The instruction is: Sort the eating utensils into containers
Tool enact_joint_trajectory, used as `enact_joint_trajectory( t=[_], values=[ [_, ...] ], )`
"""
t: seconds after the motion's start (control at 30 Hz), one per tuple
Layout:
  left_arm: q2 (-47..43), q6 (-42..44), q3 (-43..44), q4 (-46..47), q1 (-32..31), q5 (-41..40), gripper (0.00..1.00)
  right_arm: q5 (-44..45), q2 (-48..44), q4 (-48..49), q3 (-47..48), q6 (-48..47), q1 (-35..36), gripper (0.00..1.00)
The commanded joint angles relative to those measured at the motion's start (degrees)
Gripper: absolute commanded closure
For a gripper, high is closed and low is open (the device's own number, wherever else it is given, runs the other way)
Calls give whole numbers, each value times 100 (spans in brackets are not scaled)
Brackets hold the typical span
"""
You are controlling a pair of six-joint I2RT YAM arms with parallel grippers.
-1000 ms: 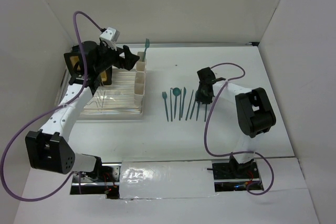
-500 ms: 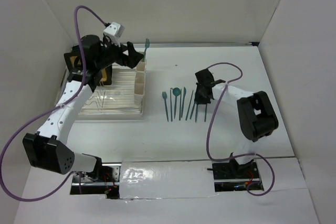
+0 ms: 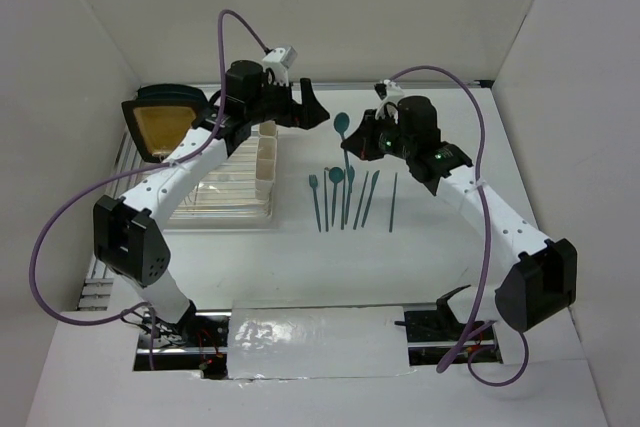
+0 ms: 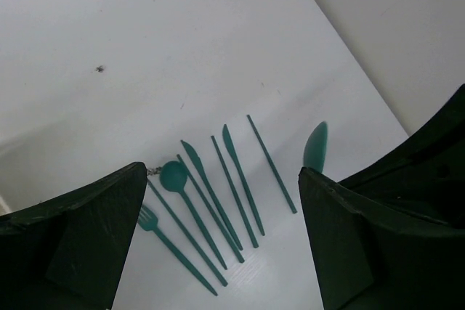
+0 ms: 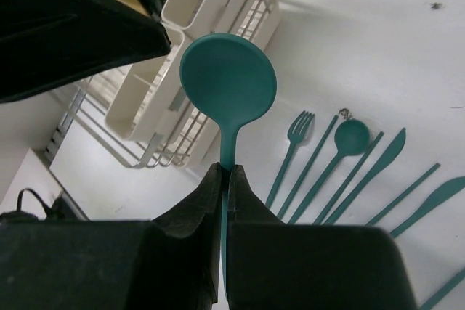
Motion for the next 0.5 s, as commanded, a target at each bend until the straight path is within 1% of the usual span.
enact_joint_trajectory(
  t=[0.0,0.17,0.33,0.4,0.47],
  values=[
    [-87,-389,295,364,-84,420,2,-442,6,-34,322,-265,62,100],
    [-61,-363,242,471,-426,519,2,-503,-20,18,322,-169,97,100],
    [-95,-337,137,497,-506,492,3,-442,-64,19,261,-54,115,100],
    [-52,-363,119,506,-567,528,5,-442,-90,19,313,-54,150,100],
    [-60,-372,119,506,-629,335,12,-442,-108,19,374,-63,159,100]
  ],
)
